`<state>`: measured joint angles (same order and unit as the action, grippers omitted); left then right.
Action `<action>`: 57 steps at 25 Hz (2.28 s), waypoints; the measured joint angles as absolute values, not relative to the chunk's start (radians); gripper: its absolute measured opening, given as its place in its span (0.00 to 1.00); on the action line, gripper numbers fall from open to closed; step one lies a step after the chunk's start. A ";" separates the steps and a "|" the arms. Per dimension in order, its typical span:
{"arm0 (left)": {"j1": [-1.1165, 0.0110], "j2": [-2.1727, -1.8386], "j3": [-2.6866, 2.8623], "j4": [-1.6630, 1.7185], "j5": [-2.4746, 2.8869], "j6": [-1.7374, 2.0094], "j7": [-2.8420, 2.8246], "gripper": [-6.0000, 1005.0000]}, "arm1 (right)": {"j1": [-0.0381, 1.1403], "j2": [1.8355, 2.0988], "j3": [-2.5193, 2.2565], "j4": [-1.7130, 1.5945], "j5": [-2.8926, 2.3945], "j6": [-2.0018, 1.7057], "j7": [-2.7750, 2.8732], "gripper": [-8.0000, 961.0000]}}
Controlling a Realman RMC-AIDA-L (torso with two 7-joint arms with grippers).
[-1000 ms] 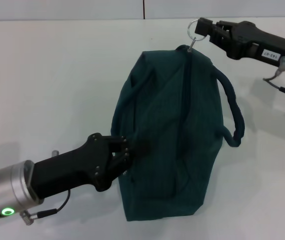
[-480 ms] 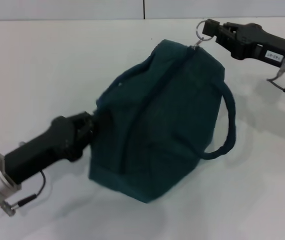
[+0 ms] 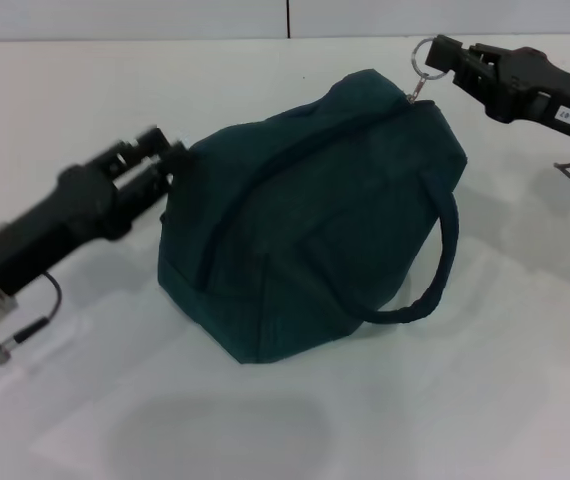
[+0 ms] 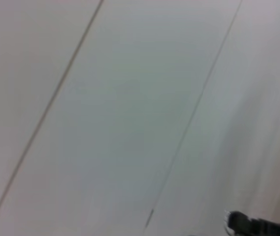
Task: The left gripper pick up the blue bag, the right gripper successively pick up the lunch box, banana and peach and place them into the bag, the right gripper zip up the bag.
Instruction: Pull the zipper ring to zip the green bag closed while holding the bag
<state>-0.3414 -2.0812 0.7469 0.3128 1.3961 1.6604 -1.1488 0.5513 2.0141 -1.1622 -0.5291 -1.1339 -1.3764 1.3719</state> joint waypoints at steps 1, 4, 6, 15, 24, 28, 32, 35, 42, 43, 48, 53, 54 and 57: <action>-0.343 -2.080 0.741 0.323 1.389 1.655 -1.162 0.30 | 0.550 2.014 -1.160 -0.529 -1.134 -1.379 1.371 0.01; -0.355 -2.071 0.714 0.353 1.372 1.638 -1.221 0.36 | 0.549 2.014 -1.158 -0.526 -1.134 -1.384 1.370 0.01; -0.365 -2.065 0.697 0.378 1.372 1.615 -1.257 0.40 | 0.549 2.014 -1.158 -0.526 -1.133 -1.386 1.370 0.01; -0.564 -1.980 0.704 0.624 1.643 1.560 -1.723 0.85 | 0.545 2.014 -1.157 -0.522 -1.131 -1.410 1.368 0.01; -0.710 -1.971 0.936 0.935 1.796 1.659 -2.112 0.89 | 0.537 2.014 -1.157 -0.520 -1.123 -1.429 1.350 0.01; -0.723 -1.999 1.075 1.150 1.885 1.660 -2.275 0.89 | 0.533 2.014 -1.156 -0.519 -1.121 -1.433 1.343 0.01; -0.739 -2.067 1.110 1.248 2.040 1.651 -2.327 0.89 | 0.523 2.015 -1.155 -0.518 -1.105 -1.451 1.338 0.01; -0.736 -2.087 1.141 1.260 2.074 1.629 -2.329 0.88 | 0.519 2.016 -1.155 -0.517 -1.098 -1.465 1.332 0.01; -0.698 -2.087 1.228 1.269 2.068 1.564 -2.324 0.88 | 0.508 2.016 -1.155 -0.516 -1.098 -1.489 1.330 0.01; -0.695 -2.087 1.235 1.268 2.068 1.558 -2.325 0.88 | 0.507 2.016 -1.155 -0.513 -1.098 -1.494 1.330 0.01; -0.671 -2.088 1.254 1.264 2.063 1.514 -2.326 0.88 | 0.503 2.016 -1.155 -0.505 -1.097 -1.507 1.334 0.01; -0.645 -2.088 1.253 1.270 2.035 1.489 -2.320 0.81 | 0.489 2.014 -1.155 -0.494 -1.079 -1.512 1.337 0.01; -0.644 -2.088 1.252 1.270 2.034 1.488 -2.320 0.79 | 0.485 2.014 -1.155 -0.491 -1.075 -1.512 1.337 0.01; -0.643 -2.088 1.259 1.267 2.036 1.487 -2.320 0.73 | 0.477 2.014 -1.155 -0.489 -1.070 -1.513 1.338 0.01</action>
<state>-0.6433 -2.0883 1.2593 1.2666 2.0359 1.4868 -2.3198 0.4774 2.0140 -1.1551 -0.4894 -1.0696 -1.5129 1.3375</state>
